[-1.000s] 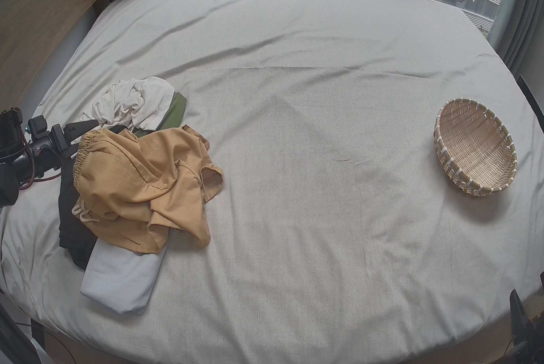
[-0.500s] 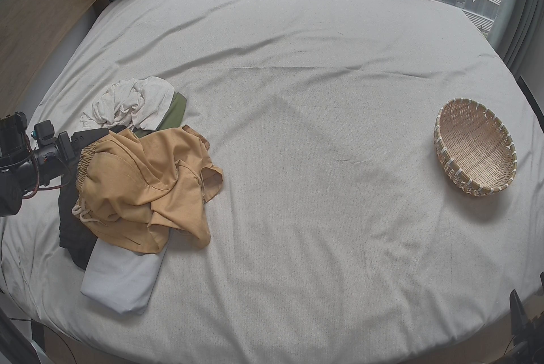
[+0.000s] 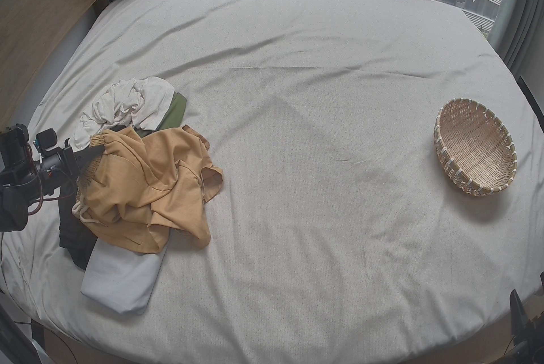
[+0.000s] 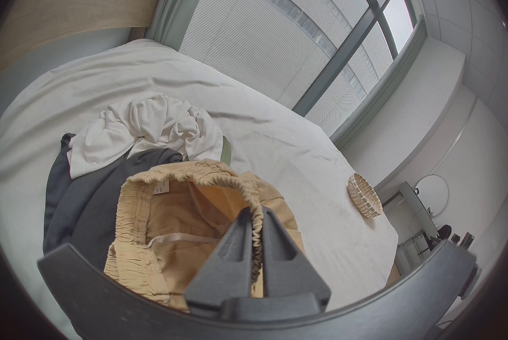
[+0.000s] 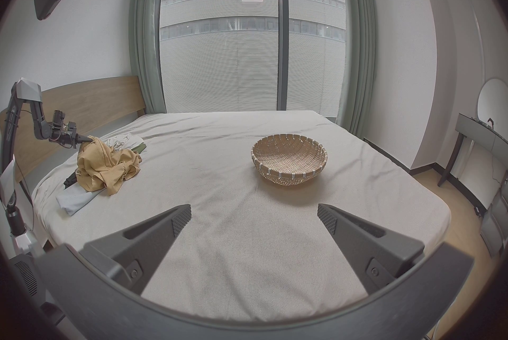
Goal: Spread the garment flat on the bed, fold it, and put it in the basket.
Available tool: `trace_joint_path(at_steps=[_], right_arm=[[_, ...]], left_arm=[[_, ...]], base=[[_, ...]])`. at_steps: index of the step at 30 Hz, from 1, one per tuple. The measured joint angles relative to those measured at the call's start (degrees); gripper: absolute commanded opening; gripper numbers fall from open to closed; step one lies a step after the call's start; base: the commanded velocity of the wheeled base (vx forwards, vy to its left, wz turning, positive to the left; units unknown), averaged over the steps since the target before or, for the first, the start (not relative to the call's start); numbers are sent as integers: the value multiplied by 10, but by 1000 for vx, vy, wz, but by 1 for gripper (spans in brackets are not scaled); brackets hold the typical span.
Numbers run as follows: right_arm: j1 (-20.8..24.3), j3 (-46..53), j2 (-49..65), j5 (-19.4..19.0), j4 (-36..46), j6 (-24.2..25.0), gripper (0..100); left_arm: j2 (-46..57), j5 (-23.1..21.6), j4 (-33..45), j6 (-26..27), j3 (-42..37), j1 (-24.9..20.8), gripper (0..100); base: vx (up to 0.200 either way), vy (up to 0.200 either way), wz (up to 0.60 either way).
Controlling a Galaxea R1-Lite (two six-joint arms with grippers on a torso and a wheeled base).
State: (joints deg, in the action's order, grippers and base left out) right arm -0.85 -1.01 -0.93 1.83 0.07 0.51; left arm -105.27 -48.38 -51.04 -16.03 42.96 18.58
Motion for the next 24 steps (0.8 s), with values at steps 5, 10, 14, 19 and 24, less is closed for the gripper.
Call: trace_joint_path(at_steps=[5, 10, 14, 19, 24], right_arm=[[0, 0, 0, 0, 0, 0, 100], [0, 0, 0, 0, 0, 0, 100], [0, 0, 0, 0, 0, 0, 100], [0, 0, 0, 0, 0, 0, 100], [0, 0, 0, 0, 0, 0, 100]], left_arm=[[-8, -4, 0, 0, -3, 3, 100], [-9, -9, -2, -11, -2, 2, 100], [-9, -9, -5, -15, 7, -1, 100], [-11, -9, -6, -30, 21, -10, 100], [-13, -9, -6, -39, 31, -18, 0]], base=[[0, 0, 0], [0, 0, 0], [0, 0, 0], [0, 0, 0], [0, 0, 0]])
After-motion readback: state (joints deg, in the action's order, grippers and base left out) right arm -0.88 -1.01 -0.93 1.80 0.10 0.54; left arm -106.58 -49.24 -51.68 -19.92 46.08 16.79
